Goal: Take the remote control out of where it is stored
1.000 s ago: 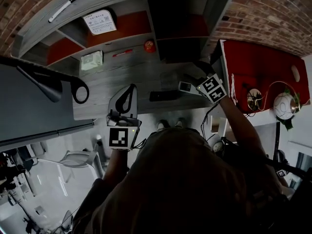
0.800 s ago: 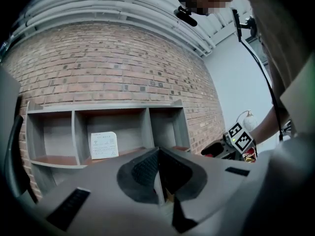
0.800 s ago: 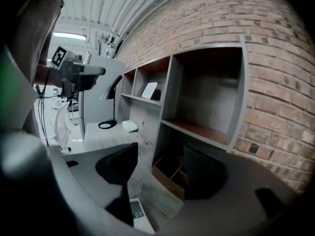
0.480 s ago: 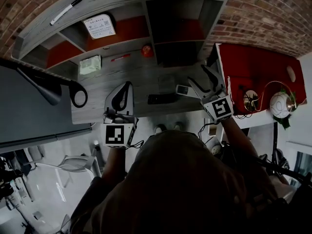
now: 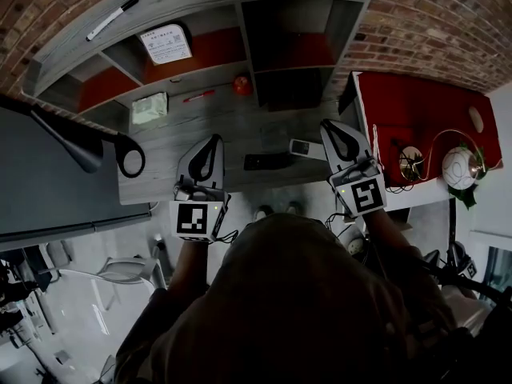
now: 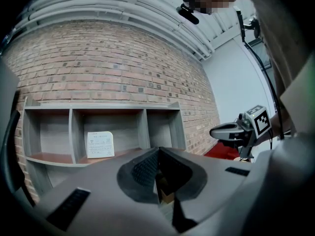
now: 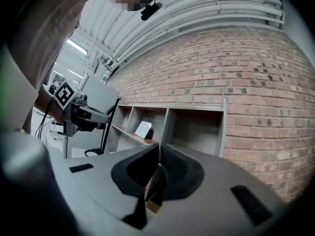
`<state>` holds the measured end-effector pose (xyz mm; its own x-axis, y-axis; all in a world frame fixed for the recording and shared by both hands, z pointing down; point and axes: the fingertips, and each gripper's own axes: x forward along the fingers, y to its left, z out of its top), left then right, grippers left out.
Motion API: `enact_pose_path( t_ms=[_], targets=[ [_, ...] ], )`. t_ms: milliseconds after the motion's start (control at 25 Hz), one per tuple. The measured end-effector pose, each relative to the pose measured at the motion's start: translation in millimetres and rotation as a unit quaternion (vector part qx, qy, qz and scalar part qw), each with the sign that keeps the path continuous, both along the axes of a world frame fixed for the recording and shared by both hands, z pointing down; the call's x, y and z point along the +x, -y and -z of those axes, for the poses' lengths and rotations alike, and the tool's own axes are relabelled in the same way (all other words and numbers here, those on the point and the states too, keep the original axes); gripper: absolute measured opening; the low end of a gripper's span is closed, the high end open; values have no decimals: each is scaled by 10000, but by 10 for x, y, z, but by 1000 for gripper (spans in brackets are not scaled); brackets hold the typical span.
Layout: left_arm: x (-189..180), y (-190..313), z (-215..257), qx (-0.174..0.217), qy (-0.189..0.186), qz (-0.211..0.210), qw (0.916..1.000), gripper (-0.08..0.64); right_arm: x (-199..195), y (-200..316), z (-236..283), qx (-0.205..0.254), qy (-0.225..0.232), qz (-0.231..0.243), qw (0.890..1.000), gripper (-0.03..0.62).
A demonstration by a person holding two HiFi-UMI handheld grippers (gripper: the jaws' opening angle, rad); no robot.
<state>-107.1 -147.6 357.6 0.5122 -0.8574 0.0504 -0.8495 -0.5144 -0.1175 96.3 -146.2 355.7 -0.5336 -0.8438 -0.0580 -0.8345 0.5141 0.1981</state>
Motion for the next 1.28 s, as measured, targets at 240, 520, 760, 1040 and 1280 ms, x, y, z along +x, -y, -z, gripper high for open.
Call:
enact_pose_path(
  t_ms=[240,520,760,1040,1280],
  targets=[
    [69,-86,-22,33,192,-244,9995,11,56,-66,43,-50,75,-50,9999,13],
    [92,-167,160,343,21,-162,9993,11,95,-141,55,-29,59,-108,9999,12],
    [63,-219,37,145,122,-235,9995,11,109,-217,-16,-63,1,-144,9999,12],
    [-11,-290,96,166,-66,-142,9997,11,56,-295,-21,-300,247,-135,9992,12],
    [-62,-358,103,154,-84,-112,9998,11,21,-357,-40,-313,253,-124,9991,12]
  ],
)
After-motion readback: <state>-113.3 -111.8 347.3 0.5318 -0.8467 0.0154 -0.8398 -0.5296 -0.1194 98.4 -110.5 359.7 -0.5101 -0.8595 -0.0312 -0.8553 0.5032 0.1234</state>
